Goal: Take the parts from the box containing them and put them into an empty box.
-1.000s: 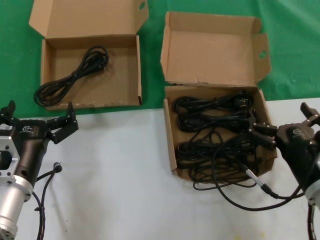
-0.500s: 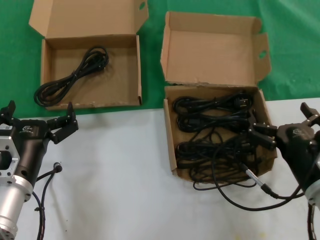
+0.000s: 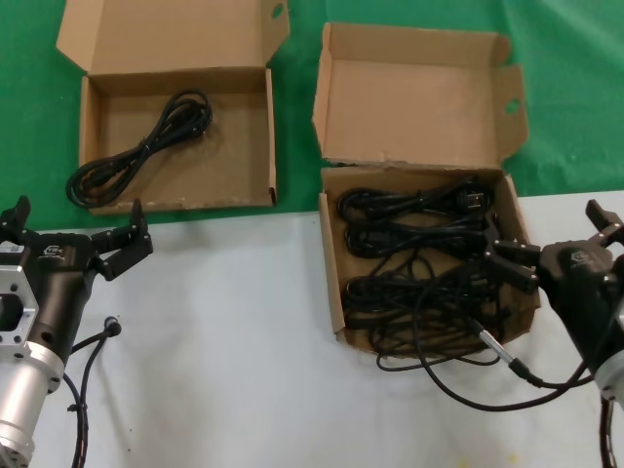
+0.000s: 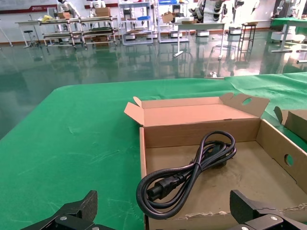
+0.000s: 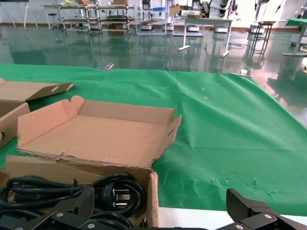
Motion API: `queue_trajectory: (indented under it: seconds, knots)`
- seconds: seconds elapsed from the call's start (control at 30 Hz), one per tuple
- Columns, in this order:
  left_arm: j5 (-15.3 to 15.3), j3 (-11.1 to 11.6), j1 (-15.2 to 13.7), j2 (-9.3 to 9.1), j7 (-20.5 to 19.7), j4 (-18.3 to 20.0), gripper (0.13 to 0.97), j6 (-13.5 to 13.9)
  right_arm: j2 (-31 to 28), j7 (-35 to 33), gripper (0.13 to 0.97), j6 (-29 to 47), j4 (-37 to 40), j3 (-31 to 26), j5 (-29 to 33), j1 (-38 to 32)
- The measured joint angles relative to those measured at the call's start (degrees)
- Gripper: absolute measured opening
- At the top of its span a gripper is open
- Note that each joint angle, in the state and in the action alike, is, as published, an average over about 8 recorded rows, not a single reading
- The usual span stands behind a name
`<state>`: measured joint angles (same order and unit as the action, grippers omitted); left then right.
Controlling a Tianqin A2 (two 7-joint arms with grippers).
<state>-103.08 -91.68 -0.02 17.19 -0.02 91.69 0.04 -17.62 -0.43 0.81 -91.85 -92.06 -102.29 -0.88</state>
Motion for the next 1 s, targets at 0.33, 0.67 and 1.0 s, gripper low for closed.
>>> queue_trajectory:
  seconds: [0.33, 0.67, 1.0]
  knots:
    - [0.00, 0.00, 0.00, 0.00, 0.00, 0.00, 0.966, 0.00, 0.00, 0.00, 0.966, 0.00, 0.00, 0.00, 0.00, 0.00]
    - [0.00, 0.00, 0.00, 0.00, 0.00, 0.00, 0.966, 0.00, 0.00, 0.00, 0.966, 0.00, 0.00, 0.00, 0.00, 0.00]
    - [0.00, 0.00, 0.00, 0.00, 0.00, 0.00, 0.966, 0.00, 0.00, 0.00, 0.966, 0.00, 0.00, 0.00, 0.00, 0.00]
